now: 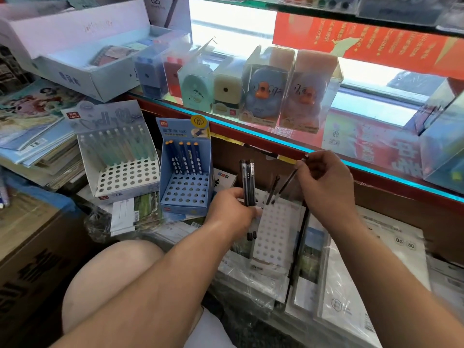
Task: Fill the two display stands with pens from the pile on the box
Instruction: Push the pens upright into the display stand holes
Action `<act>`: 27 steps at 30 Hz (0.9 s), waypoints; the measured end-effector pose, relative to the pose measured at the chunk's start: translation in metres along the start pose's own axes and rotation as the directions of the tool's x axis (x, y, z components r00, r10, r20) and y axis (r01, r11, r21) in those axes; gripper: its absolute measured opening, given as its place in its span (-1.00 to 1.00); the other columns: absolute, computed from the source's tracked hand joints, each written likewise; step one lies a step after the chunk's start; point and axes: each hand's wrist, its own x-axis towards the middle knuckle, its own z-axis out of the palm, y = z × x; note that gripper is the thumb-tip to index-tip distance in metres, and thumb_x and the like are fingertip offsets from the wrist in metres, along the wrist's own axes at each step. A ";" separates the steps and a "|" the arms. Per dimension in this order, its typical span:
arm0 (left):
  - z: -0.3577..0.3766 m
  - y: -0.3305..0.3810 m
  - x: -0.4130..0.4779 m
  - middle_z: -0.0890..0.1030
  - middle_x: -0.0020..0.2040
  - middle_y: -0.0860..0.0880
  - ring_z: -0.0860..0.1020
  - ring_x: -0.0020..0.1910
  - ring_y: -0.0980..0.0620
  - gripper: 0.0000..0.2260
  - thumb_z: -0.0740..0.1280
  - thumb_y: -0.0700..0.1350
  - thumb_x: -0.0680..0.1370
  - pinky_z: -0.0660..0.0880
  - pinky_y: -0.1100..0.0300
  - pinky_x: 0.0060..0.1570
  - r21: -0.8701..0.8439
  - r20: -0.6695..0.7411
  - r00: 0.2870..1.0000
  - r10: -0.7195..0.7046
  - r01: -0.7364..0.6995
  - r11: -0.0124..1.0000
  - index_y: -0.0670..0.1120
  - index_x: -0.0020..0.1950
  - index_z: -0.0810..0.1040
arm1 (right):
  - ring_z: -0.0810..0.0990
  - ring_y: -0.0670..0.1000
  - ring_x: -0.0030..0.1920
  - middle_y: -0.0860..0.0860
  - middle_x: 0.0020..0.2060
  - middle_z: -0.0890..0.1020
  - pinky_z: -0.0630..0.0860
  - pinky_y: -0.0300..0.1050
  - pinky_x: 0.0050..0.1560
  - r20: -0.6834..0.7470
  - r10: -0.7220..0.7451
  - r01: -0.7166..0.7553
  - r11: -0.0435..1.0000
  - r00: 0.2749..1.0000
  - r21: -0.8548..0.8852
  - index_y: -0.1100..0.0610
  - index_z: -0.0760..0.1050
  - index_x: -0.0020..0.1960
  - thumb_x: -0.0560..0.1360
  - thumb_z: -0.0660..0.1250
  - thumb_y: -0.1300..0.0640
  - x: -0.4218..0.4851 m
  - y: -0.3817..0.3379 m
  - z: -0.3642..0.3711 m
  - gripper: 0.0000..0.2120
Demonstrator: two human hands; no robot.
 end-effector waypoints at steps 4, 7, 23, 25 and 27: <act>0.004 -0.004 0.002 0.70 -0.06 -0.02 0.69 -0.03 -0.06 -0.85 0.54 -0.18 0.50 0.65 -0.10 0.08 0.013 0.009 1.000 -0.020 0.020 1.000 0.03 -0.03 0.66 | 0.61 -0.16 -0.12 -0.16 -0.16 0.61 0.58 -0.20 -0.09 0.047 -0.048 0.054 0.990 0.998 -0.133 0.02 0.55 0.08 0.59 0.41 0.04 -0.005 0.009 0.007 -0.89; 0.006 -0.005 0.003 0.71 -0.03 -0.01 0.69 -0.02 -0.06 -0.85 0.55 -0.17 0.49 0.65 -0.10 0.10 0.025 0.013 1.000 -0.026 0.026 0.999 0.04 -0.02 0.67 | 0.61 -0.10 -0.11 -0.12 -0.17 0.62 0.51 -0.24 -0.15 0.095 -0.064 0.080 0.981 0.993 -0.179 0.06 0.56 0.09 0.60 0.39 0.04 -0.006 0.013 0.013 -0.87; 0.008 -0.007 0.005 0.71 -0.09 -0.06 0.69 -0.03 -0.11 -0.85 0.54 -0.20 0.48 0.64 -0.15 0.09 0.022 0.039 0.999 -0.019 0.018 1.000 0.03 -0.04 0.67 | 0.59 -0.05 -0.07 -0.03 -0.09 0.62 0.48 -0.19 -0.08 0.118 -0.051 0.077 0.970 0.992 -0.229 0.11 0.58 0.10 0.58 0.40 0.08 -0.003 0.017 0.022 -0.85; 0.008 -0.006 0.004 0.69 -0.09 -0.07 0.69 -0.03 -0.11 -0.84 0.53 -0.21 0.49 0.64 -0.14 0.10 0.017 0.044 0.999 -0.018 0.018 1.000 0.01 -0.01 0.67 | 0.59 -0.02 -0.04 -0.01 -0.05 0.62 0.50 -0.15 -0.05 0.115 -0.058 0.086 0.963 0.992 -0.254 0.13 0.59 0.12 0.57 0.41 0.09 -0.003 0.019 0.025 -0.84; 0.008 -0.006 0.004 0.69 -0.07 -0.07 0.69 -0.02 -0.10 -0.83 0.52 -0.23 0.50 0.64 -0.13 0.11 0.013 0.047 0.999 -0.018 0.017 1.000 0.00 0.00 0.65 | 0.58 -0.01 -0.02 0.00 -0.02 0.60 0.50 -0.13 -0.02 0.103 -0.071 0.097 0.956 0.992 -0.277 0.14 0.58 0.14 0.57 0.42 0.11 -0.004 0.020 0.027 -0.82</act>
